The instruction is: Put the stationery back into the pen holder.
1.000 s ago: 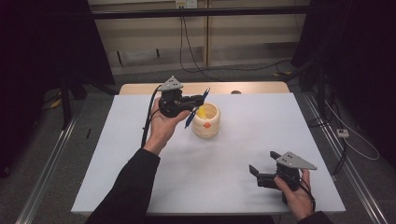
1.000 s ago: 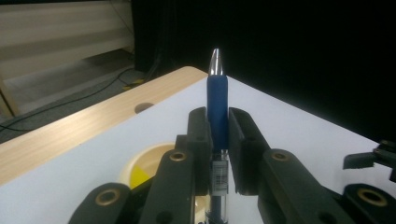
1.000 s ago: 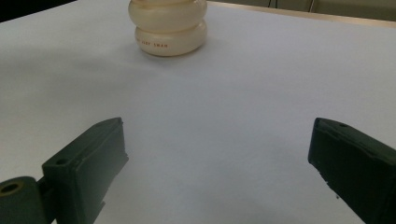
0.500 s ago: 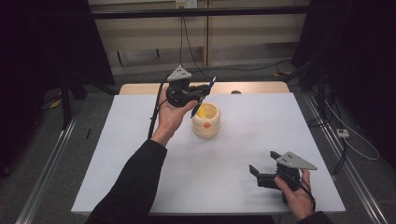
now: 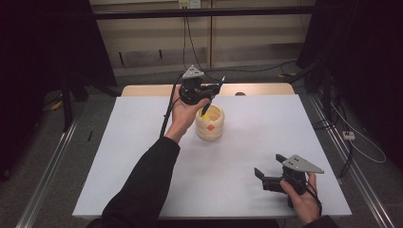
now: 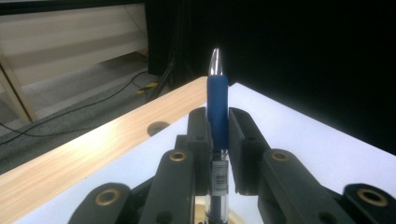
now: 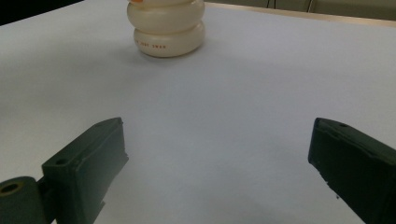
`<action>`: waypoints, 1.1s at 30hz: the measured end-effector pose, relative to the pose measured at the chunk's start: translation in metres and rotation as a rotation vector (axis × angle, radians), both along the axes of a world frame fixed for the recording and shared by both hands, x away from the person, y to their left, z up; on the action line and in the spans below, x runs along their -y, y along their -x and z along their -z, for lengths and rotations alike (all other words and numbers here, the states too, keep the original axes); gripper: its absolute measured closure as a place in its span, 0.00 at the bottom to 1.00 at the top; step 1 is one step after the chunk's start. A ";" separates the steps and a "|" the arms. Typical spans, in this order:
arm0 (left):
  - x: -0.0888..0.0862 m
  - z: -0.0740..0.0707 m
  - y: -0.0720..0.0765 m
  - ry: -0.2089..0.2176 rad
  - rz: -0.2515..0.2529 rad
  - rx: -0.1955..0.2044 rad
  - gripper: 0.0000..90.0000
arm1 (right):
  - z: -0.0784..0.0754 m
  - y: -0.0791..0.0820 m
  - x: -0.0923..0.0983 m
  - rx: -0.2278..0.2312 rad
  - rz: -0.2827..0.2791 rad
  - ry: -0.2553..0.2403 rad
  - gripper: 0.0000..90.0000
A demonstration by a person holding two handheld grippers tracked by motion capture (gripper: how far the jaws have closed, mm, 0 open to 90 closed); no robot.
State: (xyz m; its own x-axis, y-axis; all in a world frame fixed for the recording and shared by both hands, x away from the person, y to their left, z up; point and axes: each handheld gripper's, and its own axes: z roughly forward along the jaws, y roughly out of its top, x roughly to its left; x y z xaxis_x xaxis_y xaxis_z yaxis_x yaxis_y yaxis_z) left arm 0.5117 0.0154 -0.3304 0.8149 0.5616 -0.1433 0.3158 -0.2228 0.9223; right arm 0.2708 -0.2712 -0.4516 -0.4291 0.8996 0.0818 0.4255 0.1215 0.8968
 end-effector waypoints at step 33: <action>0.010 0.026 -0.008 -0.049 0.021 -0.034 0.61 | 0.000 0.000 0.000 -0.002 0.002 0.002 0.04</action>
State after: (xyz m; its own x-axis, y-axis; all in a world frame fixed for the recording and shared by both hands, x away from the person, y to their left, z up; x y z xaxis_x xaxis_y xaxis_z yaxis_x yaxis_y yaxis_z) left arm 0.5199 0.0053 -0.3562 0.8219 0.5513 -0.1436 0.3414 -0.2748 0.8988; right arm 0.2707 -0.2717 -0.4515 -0.4269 0.9007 0.0809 0.4278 0.1224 0.8956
